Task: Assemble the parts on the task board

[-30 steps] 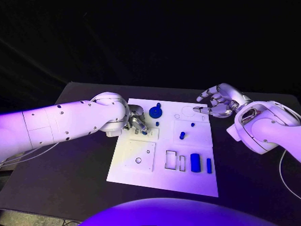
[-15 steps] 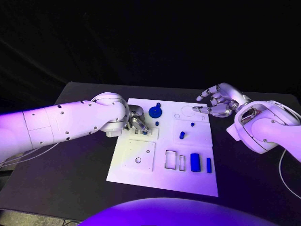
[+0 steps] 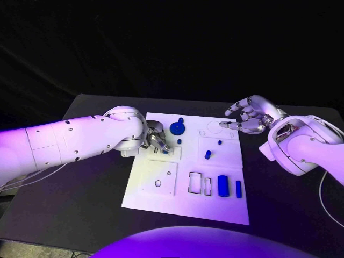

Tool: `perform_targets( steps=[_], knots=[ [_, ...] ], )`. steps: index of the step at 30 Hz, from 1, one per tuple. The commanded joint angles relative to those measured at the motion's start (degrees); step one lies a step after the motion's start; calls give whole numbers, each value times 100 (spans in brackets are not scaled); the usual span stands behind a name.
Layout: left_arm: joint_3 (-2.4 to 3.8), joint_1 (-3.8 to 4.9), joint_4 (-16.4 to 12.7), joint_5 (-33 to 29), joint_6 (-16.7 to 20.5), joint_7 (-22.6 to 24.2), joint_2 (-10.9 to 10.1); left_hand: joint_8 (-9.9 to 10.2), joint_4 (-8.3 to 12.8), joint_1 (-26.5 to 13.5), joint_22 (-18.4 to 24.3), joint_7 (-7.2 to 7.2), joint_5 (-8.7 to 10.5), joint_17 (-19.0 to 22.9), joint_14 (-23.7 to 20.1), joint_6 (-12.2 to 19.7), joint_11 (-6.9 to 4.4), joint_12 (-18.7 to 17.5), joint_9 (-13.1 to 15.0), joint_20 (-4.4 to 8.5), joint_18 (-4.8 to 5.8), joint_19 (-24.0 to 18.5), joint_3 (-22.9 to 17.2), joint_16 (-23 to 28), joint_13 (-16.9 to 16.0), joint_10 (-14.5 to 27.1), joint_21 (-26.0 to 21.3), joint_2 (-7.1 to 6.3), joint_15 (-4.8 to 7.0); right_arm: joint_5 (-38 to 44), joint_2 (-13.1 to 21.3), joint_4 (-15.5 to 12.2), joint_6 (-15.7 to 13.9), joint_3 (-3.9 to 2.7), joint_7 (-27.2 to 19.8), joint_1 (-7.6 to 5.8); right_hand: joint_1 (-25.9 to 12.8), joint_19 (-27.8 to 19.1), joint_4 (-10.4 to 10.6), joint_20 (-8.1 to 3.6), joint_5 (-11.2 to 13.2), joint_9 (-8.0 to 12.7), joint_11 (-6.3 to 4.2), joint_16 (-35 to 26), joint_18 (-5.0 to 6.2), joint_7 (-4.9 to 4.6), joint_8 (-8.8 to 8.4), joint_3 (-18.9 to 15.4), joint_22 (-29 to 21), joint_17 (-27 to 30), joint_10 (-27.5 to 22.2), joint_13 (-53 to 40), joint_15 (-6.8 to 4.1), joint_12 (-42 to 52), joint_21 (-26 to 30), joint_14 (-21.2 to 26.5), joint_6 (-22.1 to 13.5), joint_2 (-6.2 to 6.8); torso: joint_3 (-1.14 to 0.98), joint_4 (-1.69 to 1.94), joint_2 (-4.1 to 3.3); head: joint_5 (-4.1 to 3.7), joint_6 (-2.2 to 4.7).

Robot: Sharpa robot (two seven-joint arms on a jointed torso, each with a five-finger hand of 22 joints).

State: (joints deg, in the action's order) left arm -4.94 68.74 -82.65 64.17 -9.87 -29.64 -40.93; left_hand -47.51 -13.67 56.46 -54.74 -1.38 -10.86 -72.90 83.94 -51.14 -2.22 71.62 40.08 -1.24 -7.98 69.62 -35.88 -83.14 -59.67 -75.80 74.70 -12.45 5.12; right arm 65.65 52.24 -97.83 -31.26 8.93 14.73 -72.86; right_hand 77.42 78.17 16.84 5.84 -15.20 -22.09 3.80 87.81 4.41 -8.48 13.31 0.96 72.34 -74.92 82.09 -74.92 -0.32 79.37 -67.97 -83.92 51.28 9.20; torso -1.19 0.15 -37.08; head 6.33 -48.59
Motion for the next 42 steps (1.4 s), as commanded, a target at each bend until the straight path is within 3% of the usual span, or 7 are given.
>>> perform_targets(
  steps=[1,19,25,32,35,38,42],
  knots=[
    [9,-3,-35,-23,-23,33,-9,20,4,-20,-8,-25,27,-8,222,-19,-1,45,7,3,113,59,53,-20,-19,-51,-24,0,22,60,1,-4,-4,0,-20,5,-64,-18,0,-17,-16,5,-7,-28,95,-1,27,-47,-9,-673,-40,-389,-6,-24,36,-426,-38,-3,6,-3,1,4,2],
    [158,2,-240,11,80,30,-172,42,-183,10,-31,-21,19,-8,222,-43,-4,62,33,6,116,77,373,-20,-46,-65,-14,-31,25,55,9,12,2,0,-41,13,-129,-6,-1,-20,-20,9,-8,-35,94,2,71,-238,-7,-667,-41,-380,-9,-29,52,-426,-64,8,-8,0,3,9,26],
    [349,28,-340,-23,60,24,-290,51,-208,44,-24,-22,12,-5,221,-33,-3,46,38,6,115,72,423,-19,-24,-49,-19,-25,25,52,18,20,-4,0,-44,15,-145,-5,2,-20,-21,10,-9,-35,94,2,82,-290,-8,-670,-37,-384,-9,-24,58,-428,-70,-1,-4,1,9,4,53],
    [501,327,-118,-213,-110,30,-370,318,-282,316,289,-173,-13,101,179,343,117,-355,-29,-51,65,-149,628,30,555,366,-195,20,-67,51,21,37,-12,0,-41,16,-147,-3,2,-20,-22,10,-9,-35,94,2,83,-296,-6,-670,-36,-385,-9,-23,56,-428,-70,-3,-19,2,9,16,87],
    [520,452,105,-234,-201,62,-321,444,-291,370,364,-243,-14,153,155,420,183,-434,-103,-100,51,-205,714,52,677,465,-242,40,-125,51,22,42,-16,0,-42,16,-147,-3,1,-20,-22,10,-9,-36,93,2,85,-302,-5,-667,-36,-384,-9,-23,56,-427,-71,-8,-15,3,6,22,101],
    [523,503,322,-215,-262,84,-242,691,-296,397,389,-362,-16,176,136,605,280,-474,-254,-168,47,-231,827,60,761,548,-265,65,-211,50,21,42,-17,0,-41,16,-147,-3,1,-20,-22,10,-9,-36,93,2,85,-302,-5,-667,-36,-384,-9,-23,56,-427,-71,-8,-8,8,1,22,118],
    [497,539,671,-137,-339,103,-89,734,-306,383,394,-376,-13,183,132,602,301,-473,-293,-186,43,-235,867,62,771,559,-270,80,-228,50,18,42,-16,0,-38,16,-147,-3,1,-20,-22,10,-9,-36,93,2,85,-302,-5,-667,-36,-384,-9,-23,56,-427,-71,-8,-1,10,-5,27,125]
  ],
)
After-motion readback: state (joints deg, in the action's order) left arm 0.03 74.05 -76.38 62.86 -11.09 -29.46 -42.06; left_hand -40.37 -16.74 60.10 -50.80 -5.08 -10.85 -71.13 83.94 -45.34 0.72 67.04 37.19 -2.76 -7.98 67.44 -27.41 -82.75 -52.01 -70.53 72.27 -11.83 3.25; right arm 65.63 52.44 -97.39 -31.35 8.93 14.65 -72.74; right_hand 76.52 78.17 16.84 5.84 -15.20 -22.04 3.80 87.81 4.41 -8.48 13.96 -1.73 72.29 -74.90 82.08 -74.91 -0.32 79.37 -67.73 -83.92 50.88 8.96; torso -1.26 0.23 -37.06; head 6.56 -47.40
